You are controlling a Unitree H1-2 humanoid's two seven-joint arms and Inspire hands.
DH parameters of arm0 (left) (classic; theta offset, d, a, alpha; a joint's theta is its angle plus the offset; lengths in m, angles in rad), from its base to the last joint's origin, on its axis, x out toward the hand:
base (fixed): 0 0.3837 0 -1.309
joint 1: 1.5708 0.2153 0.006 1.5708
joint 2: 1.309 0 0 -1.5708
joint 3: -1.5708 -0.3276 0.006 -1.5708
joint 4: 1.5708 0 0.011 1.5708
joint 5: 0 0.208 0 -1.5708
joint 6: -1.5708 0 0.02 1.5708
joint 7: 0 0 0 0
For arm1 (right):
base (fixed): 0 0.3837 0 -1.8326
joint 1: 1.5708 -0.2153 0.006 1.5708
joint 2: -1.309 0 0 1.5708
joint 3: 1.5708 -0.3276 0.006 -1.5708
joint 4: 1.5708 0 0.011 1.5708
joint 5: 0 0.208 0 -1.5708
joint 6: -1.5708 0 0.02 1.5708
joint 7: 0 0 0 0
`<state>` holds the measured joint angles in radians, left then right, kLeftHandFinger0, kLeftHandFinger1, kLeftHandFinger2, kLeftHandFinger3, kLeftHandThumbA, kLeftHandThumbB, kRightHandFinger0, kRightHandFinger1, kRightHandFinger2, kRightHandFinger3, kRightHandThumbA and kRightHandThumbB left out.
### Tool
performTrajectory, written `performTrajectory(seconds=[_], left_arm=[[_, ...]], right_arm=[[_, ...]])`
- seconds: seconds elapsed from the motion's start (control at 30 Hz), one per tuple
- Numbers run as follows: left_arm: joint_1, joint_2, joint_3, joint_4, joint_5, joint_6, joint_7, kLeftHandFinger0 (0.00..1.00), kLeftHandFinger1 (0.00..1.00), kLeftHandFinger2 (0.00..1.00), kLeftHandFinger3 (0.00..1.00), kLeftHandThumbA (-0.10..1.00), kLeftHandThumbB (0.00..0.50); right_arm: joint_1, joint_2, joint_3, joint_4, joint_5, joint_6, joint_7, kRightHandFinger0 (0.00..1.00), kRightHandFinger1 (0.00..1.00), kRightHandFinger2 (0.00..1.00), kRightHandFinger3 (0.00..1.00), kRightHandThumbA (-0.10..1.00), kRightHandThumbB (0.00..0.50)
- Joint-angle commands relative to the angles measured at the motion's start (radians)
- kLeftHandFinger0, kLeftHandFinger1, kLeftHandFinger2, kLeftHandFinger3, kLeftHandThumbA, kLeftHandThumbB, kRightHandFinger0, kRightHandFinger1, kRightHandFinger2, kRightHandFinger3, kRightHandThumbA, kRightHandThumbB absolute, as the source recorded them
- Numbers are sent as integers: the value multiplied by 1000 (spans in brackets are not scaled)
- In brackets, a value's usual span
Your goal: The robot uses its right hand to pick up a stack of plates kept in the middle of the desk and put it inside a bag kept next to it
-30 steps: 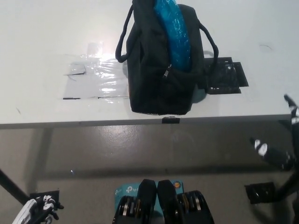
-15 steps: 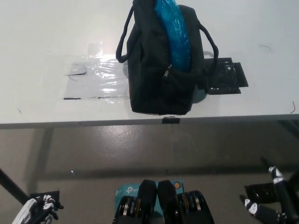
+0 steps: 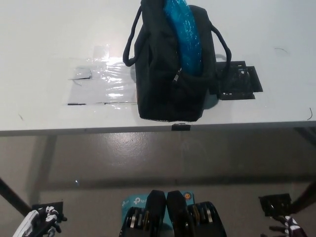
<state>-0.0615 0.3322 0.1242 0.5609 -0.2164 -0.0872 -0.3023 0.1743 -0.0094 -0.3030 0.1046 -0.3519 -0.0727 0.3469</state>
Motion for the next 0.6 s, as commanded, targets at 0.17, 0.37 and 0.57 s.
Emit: performTrajectory(seconds=[0.17, 0.37, 0.57], left_arm=[[-14, 25, 7, -29, 4, -37, -13, 38, 267, 402, 376, 398, 500], [-30, 26, 2, -31, 8, -34, -14, 39, 289, 436, 391, 396, 500], [-40, 25, 4, -34, 0, -19, -18, 34, 255, 410, 381, 365, 500]], right_arm=[[6, -25, -87, 97, 287, -386, -124, 573, 660, 798, 1000, 562, 225], [-9, -20, -87, 111, 298, -395, -151, 549, 612, 759, 1000, 558, 195], [-15, -30, -74, 109, 320, -385, -163, 551, 628, 780, 1000, 679, 239]])
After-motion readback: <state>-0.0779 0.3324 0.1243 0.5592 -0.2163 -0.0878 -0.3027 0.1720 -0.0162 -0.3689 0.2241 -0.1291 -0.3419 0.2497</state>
